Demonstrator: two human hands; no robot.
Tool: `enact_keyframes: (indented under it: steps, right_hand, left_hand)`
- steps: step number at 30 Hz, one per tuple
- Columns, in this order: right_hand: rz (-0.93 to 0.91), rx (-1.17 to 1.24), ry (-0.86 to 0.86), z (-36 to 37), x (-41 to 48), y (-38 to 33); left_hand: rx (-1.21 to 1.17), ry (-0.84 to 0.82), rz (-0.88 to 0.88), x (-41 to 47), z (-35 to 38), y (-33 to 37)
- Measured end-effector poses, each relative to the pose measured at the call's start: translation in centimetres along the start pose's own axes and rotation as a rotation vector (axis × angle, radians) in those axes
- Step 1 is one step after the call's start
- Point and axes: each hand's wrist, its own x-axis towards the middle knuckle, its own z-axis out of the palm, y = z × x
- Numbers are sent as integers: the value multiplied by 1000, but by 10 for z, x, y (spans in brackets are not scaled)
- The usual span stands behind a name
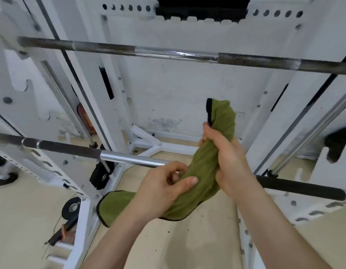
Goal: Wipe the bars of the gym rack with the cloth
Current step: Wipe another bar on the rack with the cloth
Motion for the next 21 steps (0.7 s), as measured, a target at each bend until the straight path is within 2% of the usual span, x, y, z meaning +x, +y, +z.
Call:
enact_keyframes:
  steps: [2, 5, 7, 9, 11, 13, 16, 18, 19, 21]
  right_hand:
    - [-88, -209, -90, 21, -1, -1]
    - [-301, -796, -198, 45, -1, -9]
    - [-435, -1156, -213, 59, 2, -16]
    - [-529, -1318, -216, 74, 5, -21]
    - [-533, -1299, -252, 89, 8, -28]
    - [-486, -1216, -310, 106, 14, -34]
    - [-500, -1156, -362, 122, 29, -31]
    - [-463, -1044, -360, 125, 42, -24]
    - [-388, -961, -382, 126, 49, -22]
    - [-127, -821, -488, 119, 64, -20]
  left_hand:
    - [-15, 18, 20, -9, -31, -2]
    - [-33, 154, 62, -17, -75, -4]
    - [168, 301, 204, -16, -98, -11]
    - [311, 427, 314, -17, -114, -13]
    - [237, 509, 323, -18, -122, -11]
    - [119, 558, 253, -14, -130, -3]
    - [38, 533, 130, -2, -148, 11]
    - [-101, 479, 99, 8, -161, 22]
    - [-202, 447, 95, 12, -166, 27]
    - [-337, 431, 115, 20, -172, 39]
